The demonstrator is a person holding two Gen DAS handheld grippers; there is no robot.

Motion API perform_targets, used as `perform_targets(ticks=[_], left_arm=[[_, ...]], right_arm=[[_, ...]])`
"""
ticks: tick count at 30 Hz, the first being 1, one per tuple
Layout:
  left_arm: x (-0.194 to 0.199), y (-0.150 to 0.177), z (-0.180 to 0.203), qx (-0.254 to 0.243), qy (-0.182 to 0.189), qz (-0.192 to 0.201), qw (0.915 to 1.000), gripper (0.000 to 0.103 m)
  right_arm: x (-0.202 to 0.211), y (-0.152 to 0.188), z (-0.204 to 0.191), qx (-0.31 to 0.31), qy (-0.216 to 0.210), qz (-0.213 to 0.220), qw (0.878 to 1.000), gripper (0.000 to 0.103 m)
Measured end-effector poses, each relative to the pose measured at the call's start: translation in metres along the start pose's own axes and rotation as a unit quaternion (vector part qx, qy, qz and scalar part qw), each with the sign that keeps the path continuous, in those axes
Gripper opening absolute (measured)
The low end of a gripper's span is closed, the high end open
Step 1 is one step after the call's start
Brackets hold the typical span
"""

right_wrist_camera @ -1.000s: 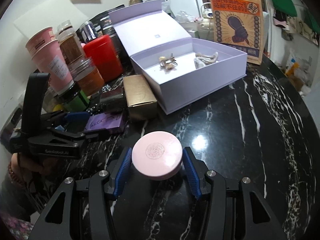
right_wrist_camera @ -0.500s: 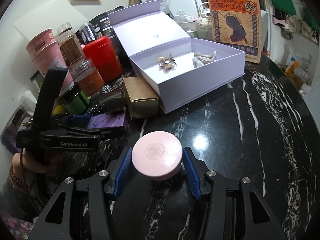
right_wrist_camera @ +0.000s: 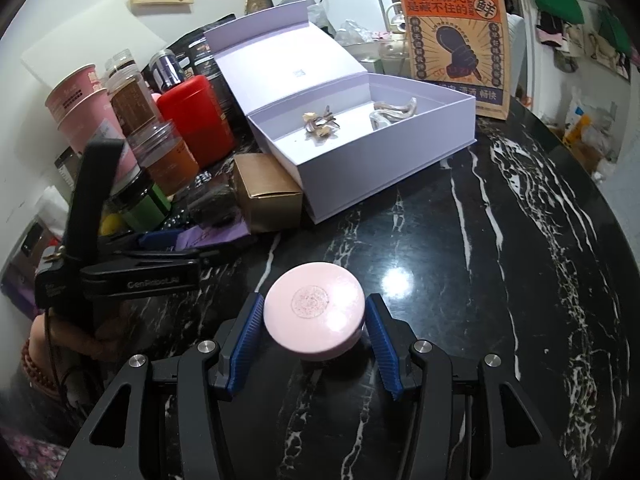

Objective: Organize rigid objects
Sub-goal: 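Lower the left gripper over the purple Manta palette while the right lifts the pink compact, then grasp the purple Manta palette with the left gripper while the right holds the compact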

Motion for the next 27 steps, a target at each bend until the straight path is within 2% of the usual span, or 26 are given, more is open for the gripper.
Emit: perform_targets(ticks=[3, 9, 22, 27], left_arm=[[0.005, 0.005, 0.001, -0.013, 0.01, 0.003, 0.9999, 0.064], [0.017, 0.015, 0.004, -0.019, 0.037, -0.001, 0.9991, 0.056], [0.044, 0.047, 0.015, -0.031, 0.067, -0.02, 0.9971, 0.054], [0.048, 0.054, 0.019, -0.054, 0.053, -0.014, 0.997, 0.054]], right_arm=[[-0.002, 0.0, 0.001, -0.005, -0.003, -0.003, 1.0, 0.052], [-0.003, 0.002, -0.002, -0.005, -0.004, -0.005, 1.0, 0.052], [0.0, 0.008, -0.006, 0.002, -0.001, -0.007, 1.0, 0.052], [0.0, 0.012, -0.007, 0.003, -0.005, -0.013, 1.0, 0.052]])
Point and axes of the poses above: each gripper's, at about its wrist camera, not at the fingertips, and x roughly against the way its jaws point, z to its right, y to its underside, the point moved 8 cm from there along -x, roughly the way its jaws point, and after that the axes turned 6 degrees about x, right-handed, at the moved point
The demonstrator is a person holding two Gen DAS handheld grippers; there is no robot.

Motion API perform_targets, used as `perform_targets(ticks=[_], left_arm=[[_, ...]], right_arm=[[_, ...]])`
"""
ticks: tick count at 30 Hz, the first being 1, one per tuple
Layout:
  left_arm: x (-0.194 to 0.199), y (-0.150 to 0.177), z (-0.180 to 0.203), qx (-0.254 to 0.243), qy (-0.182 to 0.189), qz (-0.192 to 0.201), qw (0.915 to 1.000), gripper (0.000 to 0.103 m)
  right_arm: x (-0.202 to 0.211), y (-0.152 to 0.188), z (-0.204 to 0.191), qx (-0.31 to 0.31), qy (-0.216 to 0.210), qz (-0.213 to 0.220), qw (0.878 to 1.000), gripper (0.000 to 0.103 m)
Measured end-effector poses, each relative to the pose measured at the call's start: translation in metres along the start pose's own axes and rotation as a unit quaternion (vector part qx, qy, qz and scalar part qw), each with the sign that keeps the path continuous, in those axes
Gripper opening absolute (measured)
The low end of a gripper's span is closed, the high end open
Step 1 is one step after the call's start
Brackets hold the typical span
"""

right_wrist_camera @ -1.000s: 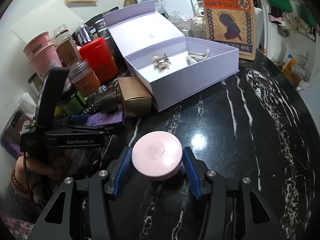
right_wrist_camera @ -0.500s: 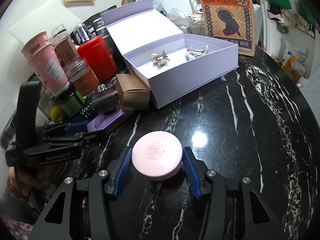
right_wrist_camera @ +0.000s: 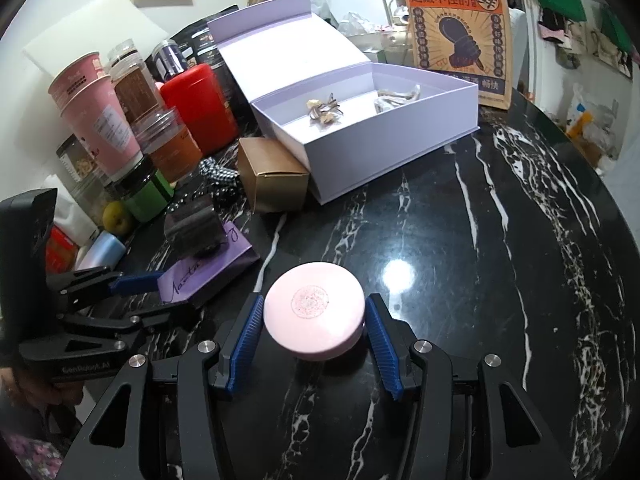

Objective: Organize rigid objects
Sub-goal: 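Grasp the purple Manta palette with the left gripper while the right holds the compact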

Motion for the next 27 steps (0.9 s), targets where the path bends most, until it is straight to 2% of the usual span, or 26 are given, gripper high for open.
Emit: perform_targets(ticks=[3, 8, 13, 14, 15, 21, 25, 27], left_arm=[[-0.003, 0.0, 0.003, -0.018, -0.017, 0.003, 0.9997, 0.056], [-0.009, -0.007, 0.002, -0.017, -0.016, 0.006, 0.9997, 0.062], [-0.013, -0.012, 0.001, -0.019, -0.011, 0.013, 0.9997, 0.062], [-0.012, -0.013, 0.002, -0.021, -0.007, 0.012, 0.9997, 0.056], [-0.012, -0.013, 0.003, -0.021, -0.001, 0.007, 0.9998, 0.054], [-0.004, -0.016, 0.007, 0.008, 0.048, -0.011, 0.9988, 0.051], [0.008, -0.026, 0.01, 0.025, 0.07, -0.001, 0.9973, 0.05], [0.012, -0.031, 0.012, 0.023, 0.068, 0.008, 0.9974, 0.05]], right_arm=[[-0.001, 0.002, -0.002, 0.0, -0.003, -0.003, 1.0, 0.052], [-0.001, 0.002, -0.004, -0.002, -0.007, -0.003, 1.0, 0.052], [0.0, 0.002, -0.005, -0.001, -0.008, -0.002, 1.0, 0.052], [0.0, 0.002, -0.004, -0.002, -0.008, -0.002, 1.0, 0.052], [0.0, 0.003, -0.004, -0.003, -0.007, -0.002, 1.0, 0.052], [0.002, 0.001, 0.001, -0.01, -0.005, 0.0, 1.0, 0.052], [0.003, -0.001, 0.003, -0.011, -0.005, 0.003, 1.0, 0.052], [0.004, -0.002, 0.003, -0.01, -0.005, 0.004, 1.0, 0.052]])
Point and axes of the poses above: each gripper's, at about its wrist camera, not at the fingertips, and x roughly against the way its jaws point, z to its right, y to its underside, the point moved 8 cm from there along -x, roughly the way its jaws point, and after that the axes turned 6 degrees about x, right-handed, at the moved point
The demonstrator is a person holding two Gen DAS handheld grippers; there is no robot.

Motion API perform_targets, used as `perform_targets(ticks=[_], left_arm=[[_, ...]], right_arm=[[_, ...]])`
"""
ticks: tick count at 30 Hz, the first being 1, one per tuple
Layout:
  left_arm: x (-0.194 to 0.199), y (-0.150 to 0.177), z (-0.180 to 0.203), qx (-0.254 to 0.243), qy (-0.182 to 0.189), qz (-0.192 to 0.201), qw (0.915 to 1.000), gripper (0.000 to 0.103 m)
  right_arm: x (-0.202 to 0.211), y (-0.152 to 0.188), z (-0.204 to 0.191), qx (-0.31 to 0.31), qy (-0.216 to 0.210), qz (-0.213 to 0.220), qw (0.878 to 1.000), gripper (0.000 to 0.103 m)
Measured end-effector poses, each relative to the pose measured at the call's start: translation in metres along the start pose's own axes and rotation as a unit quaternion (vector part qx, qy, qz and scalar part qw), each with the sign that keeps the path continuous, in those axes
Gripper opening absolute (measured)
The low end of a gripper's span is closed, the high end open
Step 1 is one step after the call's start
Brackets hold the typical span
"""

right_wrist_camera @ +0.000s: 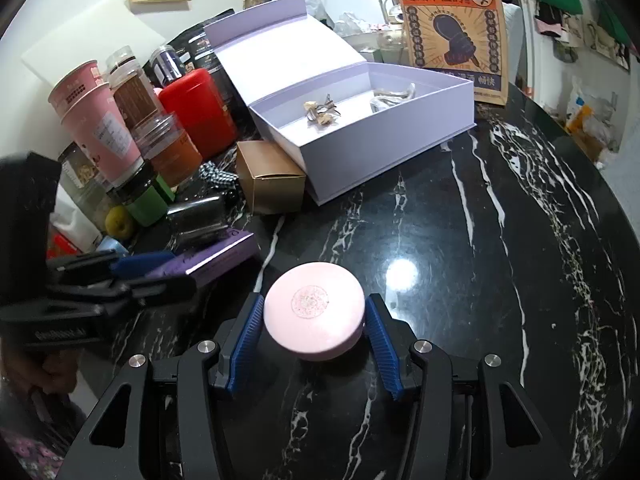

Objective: Organize rigid objects
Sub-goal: 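Grasp the purple Manta palette with the left gripper while the right holds the compact, then carry the palette with the left gripper into the lavender box while the right carries the compact there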

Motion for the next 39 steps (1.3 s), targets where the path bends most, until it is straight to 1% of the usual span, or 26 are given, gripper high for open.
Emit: perform_targets(ticks=[2, 9, 17, 24, 28, 32, 39], left_arm=[[0.002, -0.003, 0.002, -0.005, -0.006, 0.006, 1.0, 0.05], [0.008, -0.011, 0.005, -0.005, -0.005, 0.014, 0.9999, 0.05], [0.027, -0.028, 0.011, -0.019, -0.004, 0.047, 0.9987, 0.05], [0.039, -0.042, 0.013, -0.022, -0.009, 0.066, 0.9975, 0.05], [0.041, -0.049, 0.015, -0.023, -0.007, 0.073, 0.997, 0.05], [0.042, -0.055, 0.018, -0.023, 0.001, 0.08, 0.9965, 0.05], [0.039, -0.068, 0.019, -0.02, 0.003, 0.089, 0.9958, 0.05]], right_arm=[[0.0, -0.001, -0.001, 0.001, -0.001, 0.001, 1.0, 0.052], [0.004, -0.008, -0.003, 0.011, 0.001, 0.008, 1.0, 0.052], [0.01, -0.019, -0.005, 0.023, 0.004, 0.019, 1.0, 0.052], [0.018, -0.034, -0.009, 0.041, 0.007, 0.032, 0.999, 0.052], [0.023, -0.042, -0.011, 0.054, 0.007, 0.039, 0.998, 0.052], [0.026, -0.051, -0.011, 0.065, 0.012, 0.041, 0.997, 0.052], [0.03, -0.066, -0.008, 0.087, 0.022, 0.049, 0.995, 0.052]])
Point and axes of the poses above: each gripper's, at about its wrist camera, not at the fingertips, and x roughly against the way its jaws point, z to its right, y to its underside, the point moved 8 cm from there along -x, roughly the way its jaws point, and after that the axes turned 6 degrees about x, right-handed, at the moved point
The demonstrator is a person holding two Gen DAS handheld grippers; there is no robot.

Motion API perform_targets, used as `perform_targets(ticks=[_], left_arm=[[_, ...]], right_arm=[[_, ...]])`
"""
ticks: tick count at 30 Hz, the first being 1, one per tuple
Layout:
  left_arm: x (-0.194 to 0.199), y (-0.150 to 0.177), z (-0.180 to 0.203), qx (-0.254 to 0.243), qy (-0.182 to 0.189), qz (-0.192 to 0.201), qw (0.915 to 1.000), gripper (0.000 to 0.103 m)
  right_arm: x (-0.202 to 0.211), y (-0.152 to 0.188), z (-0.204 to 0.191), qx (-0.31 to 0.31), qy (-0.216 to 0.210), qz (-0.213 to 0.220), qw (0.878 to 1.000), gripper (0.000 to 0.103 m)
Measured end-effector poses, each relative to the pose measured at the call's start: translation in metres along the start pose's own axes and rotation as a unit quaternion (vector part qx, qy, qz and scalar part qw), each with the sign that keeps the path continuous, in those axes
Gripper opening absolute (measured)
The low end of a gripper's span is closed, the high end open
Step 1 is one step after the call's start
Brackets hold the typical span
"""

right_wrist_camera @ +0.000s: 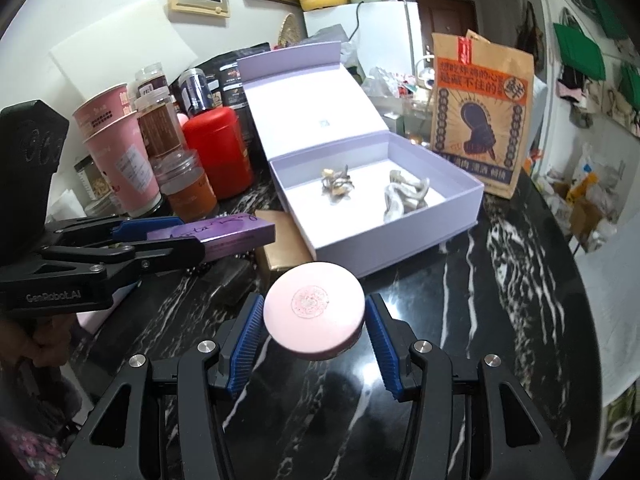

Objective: Organize rigid objects
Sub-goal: 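Carry the palette with the left gripper into the lavender box while the right carries the compact there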

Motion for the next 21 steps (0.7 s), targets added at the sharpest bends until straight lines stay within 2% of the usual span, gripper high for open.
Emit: perform_targets(ticks=[21], left_arm=[[-0.024, -0.068, 0.0, -0.007, 0.004, 0.037, 0.9993, 0.05]], right_arm=[[-0.01, -0.057, 0.032, 0.013, 0.002, 0.027, 1.0, 0.052]])
Point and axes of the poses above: each gripper's, at about its wrist camera, not at the fingertips, and x roughly against the way its jaws point, z to its right, y to its underside, the point moved 8 cm from there along -x, roughly the way its jaws point, and after that the axes turned 6 degrees about x, right-handed, at the moved point
